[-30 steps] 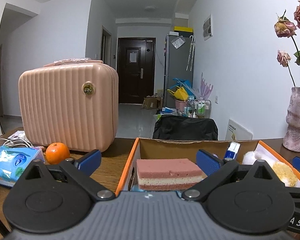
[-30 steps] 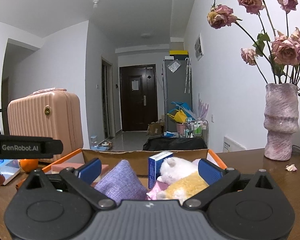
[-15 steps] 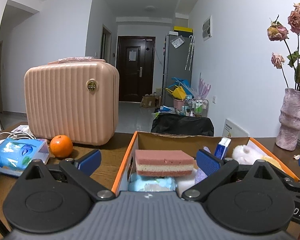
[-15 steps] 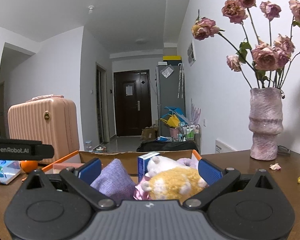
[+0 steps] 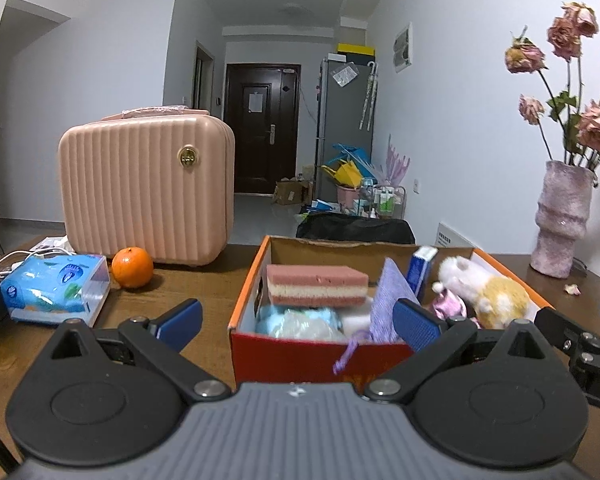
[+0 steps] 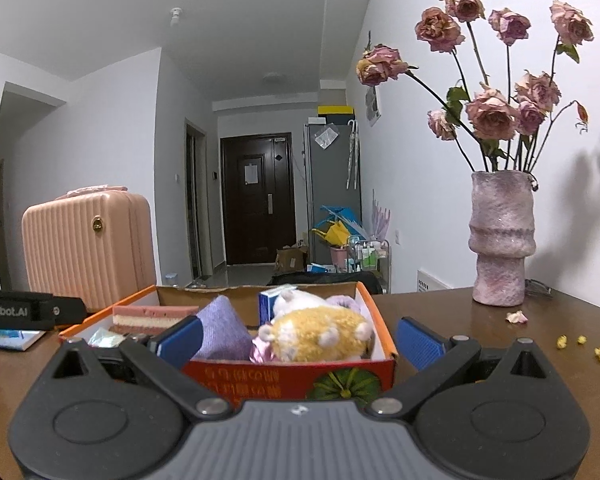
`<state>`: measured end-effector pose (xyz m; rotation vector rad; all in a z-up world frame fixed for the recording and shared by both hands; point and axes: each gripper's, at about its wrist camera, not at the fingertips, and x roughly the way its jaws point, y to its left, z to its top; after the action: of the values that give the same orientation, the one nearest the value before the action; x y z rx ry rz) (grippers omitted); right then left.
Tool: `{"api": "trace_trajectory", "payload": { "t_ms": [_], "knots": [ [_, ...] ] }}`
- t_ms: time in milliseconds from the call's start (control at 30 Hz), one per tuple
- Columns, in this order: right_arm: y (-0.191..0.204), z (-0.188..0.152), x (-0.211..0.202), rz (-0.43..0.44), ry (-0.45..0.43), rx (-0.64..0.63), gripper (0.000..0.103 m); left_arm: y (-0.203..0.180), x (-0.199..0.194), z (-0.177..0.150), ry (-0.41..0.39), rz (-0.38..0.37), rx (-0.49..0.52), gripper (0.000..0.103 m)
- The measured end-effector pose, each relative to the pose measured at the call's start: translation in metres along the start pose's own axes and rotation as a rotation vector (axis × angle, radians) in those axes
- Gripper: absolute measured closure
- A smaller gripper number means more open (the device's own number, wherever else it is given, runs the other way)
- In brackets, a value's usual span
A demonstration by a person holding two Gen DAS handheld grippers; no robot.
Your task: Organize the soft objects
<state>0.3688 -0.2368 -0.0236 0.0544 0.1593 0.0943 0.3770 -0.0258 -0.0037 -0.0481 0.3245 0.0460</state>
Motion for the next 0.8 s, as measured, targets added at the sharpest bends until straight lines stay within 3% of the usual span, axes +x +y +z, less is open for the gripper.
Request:
{"api": "trace_trajectory", "payload": {
  "t_ms": [800],
  "knots": [
    [-0.007, -0.014, -0.111, 0.054, 0.094, 0.026, 0.0, 0.005, -0.112, -0.039, 0.044, -0.089, 0.024, 0.0]
  ]
}}
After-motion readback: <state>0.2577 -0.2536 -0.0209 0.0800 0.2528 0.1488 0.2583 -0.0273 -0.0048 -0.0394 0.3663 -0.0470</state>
